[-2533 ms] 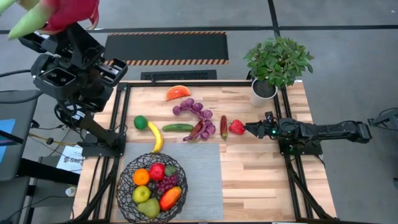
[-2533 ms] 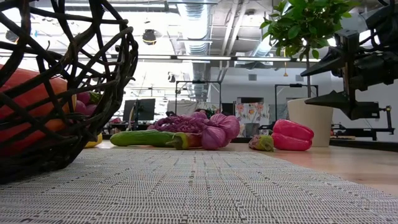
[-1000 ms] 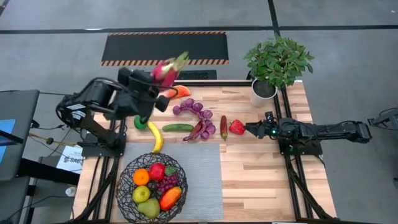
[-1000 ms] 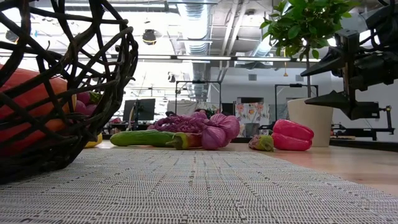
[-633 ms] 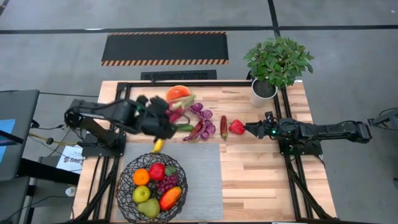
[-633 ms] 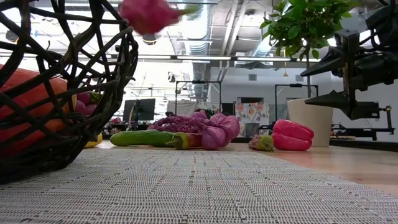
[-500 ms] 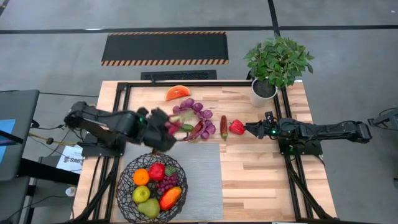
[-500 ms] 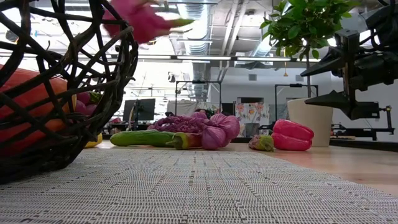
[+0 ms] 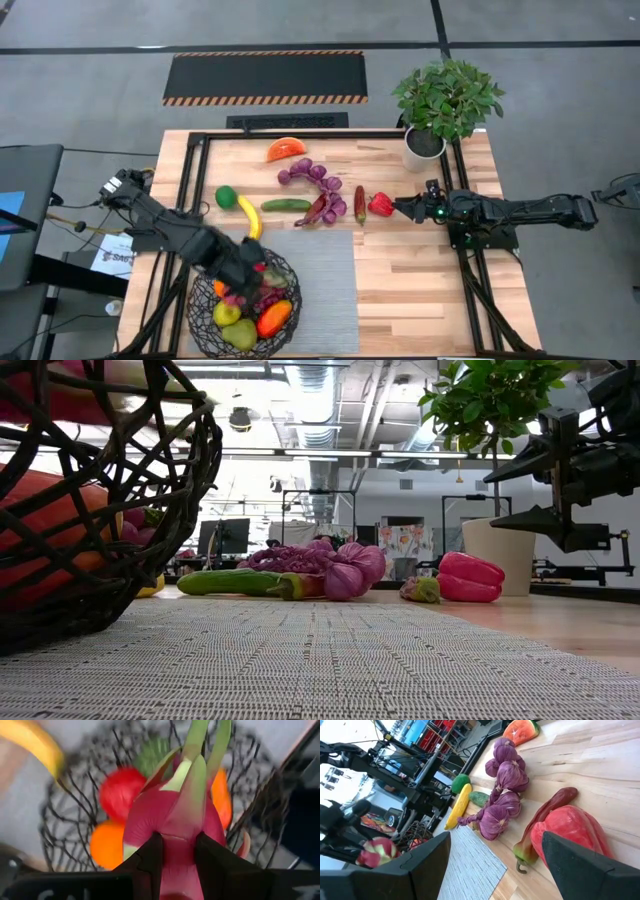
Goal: Build produce basket
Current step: Put the dragon fruit into the black wire basket, then put the cucumber into the black wire basket
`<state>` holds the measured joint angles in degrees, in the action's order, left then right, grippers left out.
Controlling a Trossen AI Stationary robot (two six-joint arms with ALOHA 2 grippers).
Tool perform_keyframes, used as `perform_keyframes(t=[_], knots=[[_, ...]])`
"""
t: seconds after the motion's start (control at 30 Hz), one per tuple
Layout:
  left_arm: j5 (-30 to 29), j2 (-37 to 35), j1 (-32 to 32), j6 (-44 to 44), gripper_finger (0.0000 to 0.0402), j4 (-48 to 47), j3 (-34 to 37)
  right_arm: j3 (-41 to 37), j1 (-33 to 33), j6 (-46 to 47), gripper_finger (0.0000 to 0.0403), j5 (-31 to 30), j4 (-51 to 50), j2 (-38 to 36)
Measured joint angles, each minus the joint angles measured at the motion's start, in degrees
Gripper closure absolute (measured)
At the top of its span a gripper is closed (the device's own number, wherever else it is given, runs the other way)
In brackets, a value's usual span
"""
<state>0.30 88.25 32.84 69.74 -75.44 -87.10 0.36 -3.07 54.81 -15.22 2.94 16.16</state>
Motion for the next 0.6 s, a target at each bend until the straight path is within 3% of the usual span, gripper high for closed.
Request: perform_keyframes(t=[0.2, 0.6], knots=[[2.56, 0.02, 4.86, -0.29, 0.0317, 1.99, 4.74, 0.0, 0.0, -2.2, 0.0069, 0.0, 0.0, 0.0], [1.3, 0.02, 5.34, -3.98, 0.0225, 10.84, 6.75, 0.0, 0.0, -2.36, 0.0069, 0.0, 0.0, 0.0]])
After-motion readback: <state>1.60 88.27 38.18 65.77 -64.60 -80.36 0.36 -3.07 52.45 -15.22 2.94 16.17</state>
